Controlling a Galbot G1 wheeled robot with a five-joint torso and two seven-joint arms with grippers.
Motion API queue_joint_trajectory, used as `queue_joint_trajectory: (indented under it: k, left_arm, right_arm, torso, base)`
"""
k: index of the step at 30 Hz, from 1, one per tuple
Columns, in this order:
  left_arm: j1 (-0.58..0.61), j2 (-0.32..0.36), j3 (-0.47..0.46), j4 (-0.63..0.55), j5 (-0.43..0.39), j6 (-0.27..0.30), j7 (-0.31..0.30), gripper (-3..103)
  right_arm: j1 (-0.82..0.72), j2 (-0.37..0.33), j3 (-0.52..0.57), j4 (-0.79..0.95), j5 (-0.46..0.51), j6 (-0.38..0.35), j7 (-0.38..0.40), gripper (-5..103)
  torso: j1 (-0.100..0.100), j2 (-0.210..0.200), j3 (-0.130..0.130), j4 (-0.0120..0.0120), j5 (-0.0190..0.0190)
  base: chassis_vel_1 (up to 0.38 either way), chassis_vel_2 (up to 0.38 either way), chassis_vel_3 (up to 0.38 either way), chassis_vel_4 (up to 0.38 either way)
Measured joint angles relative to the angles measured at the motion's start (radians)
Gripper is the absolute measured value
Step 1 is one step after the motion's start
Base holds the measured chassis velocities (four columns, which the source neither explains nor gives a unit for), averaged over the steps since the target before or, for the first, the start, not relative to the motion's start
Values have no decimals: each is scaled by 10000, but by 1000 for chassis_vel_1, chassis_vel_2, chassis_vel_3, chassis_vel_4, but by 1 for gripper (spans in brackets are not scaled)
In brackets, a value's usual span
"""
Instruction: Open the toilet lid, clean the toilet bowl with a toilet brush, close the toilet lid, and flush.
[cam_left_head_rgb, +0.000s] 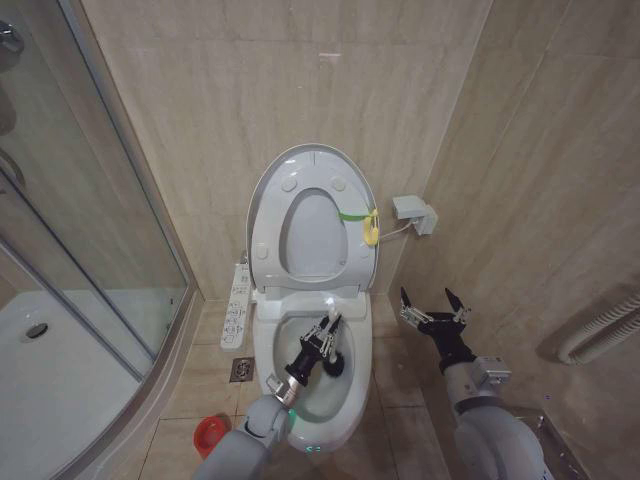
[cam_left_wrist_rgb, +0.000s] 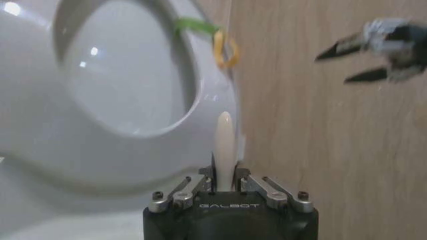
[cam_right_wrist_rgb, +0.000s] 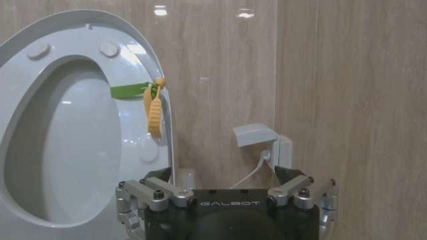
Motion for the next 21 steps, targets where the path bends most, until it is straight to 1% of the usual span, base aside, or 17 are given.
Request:
queue_joint_trajectory:
  k: [1,2,4,6,9,10,12,15,16,19,21]
  left_arm:
    - [-117,26,-75,262,-24,0,11,19]
    - [-117,26,-75,262,-24,0,11,19]
    - [-372,210,-294,810,-154,26,28,19]
    - [-431,280,-338,856,-245,40,36,19]
    - [-435,328,-329,532,-452,85,39,19]
    - [-404,315,-296,313,-482,88,37,19]
    - [-244,245,-61,-294,-478,102,30,19]
    - [-121,187,162,-617,-465,122,13,19]
    - [-80,149,222,-624,-433,124,15,19]
    - [-80,63,237,-292,-328,119,25,19]
    - [-168,74,121,151,-288,138,29,19]
  right_arm:
    - [0,0,0,0,0,0,0,100]
    - [0,0,0,0,0,0,0,100]
    - [0,0,0,0,0,0,0,100]
    - [0,0,0,0,0,0,0,100]
    - [0,0,0,0,0,0,0,100]
    - [0,0,0,0,0,0,0,100]
    - [0,0,0,0,0,0,0,100]
    - [0,0,0,0,0,0,0,100]
    - [0,0,0,0,0,0,0,100]
    - [0,0,0,0,0,0,0,100]
    - [0,0,0,0,0,0,0,100]
  torso:
    - [0,0,-1,0,1]
    - [0,0,-1,0,1]
    - [0,0,0,1,2]
    - [1,0,1,4,5]
    - [2,0,1,4,2]
    - [2,0,0,-1,3]
    - [1,0,0,-2,2]
    - [1,0,-1,-5,0]
    - [0,0,-1,-1,3]
    - [0,0,-1,-2,0]
    - [0,0,0,1,2]
  base:
    - [0,0,0,0]
    - [0,0,0,0]
    - [0,0,0,0]
    - [0,0,0,0]
    - [0,0,0,0]
    - [0,0,0,0]
    - [0,0,0,0]
    - [0,0,0,0]
    - [0,0,0,0]
    - [0,0,0,0]
    - [0,0,0,0]
